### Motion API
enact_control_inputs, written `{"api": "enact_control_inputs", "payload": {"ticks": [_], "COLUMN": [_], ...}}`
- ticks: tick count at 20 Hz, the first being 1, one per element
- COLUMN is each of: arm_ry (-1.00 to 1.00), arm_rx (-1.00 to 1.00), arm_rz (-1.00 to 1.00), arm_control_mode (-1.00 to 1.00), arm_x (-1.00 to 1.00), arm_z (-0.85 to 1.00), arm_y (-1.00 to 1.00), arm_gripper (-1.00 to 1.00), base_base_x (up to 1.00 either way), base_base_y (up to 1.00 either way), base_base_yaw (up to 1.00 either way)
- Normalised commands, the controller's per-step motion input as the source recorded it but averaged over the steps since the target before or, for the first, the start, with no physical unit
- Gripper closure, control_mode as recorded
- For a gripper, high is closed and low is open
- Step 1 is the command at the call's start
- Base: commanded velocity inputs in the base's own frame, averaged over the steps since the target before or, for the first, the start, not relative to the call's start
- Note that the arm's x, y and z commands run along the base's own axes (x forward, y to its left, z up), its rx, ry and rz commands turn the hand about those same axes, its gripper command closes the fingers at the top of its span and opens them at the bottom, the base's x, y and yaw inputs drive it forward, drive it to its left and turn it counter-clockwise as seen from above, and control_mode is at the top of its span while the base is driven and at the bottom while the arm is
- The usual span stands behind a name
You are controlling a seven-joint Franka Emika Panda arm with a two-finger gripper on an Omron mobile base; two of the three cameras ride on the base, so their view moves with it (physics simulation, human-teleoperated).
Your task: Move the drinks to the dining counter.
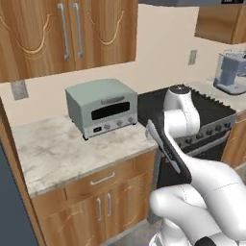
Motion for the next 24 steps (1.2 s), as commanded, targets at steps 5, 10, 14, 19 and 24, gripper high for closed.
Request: {"api": "enact_control_inputs", "payload": {"ticks": [5, 10, 14, 19, 24], "arm_ry": [0.00, 0.00, 0.00, 0.00, 0.00], "arm_rx": [0.00, 0.00, 0.00, 0.00, 0.00], "arm_rz": [0.00, 0.00, 0.00, 0.00, 0.00], "arm_control_mode": [1.00, 1.00, 1.00, 1.00, 1.00], "arm_x": [0.00, 0.00, 0.00, 0.00, 0.00], "arm_z": [0.00, 0.00, 0.00, 0.00, 0.00], "arm_y": [0.00, 0.00, 0.00, 0.00, 0.00], "arm_gripper": [1.00, 1.00, 1.00, 1.00, 1.00], "base_base_x": [-0.02, 0.00, 0.00, 0.00, 0.00], "base_base_y": [-0.31, -0.33, -0.28, -0.16, -0.16], "base_base_yaw": [-0.90, -0.92, -0.93, -0.96, -0.95]}}
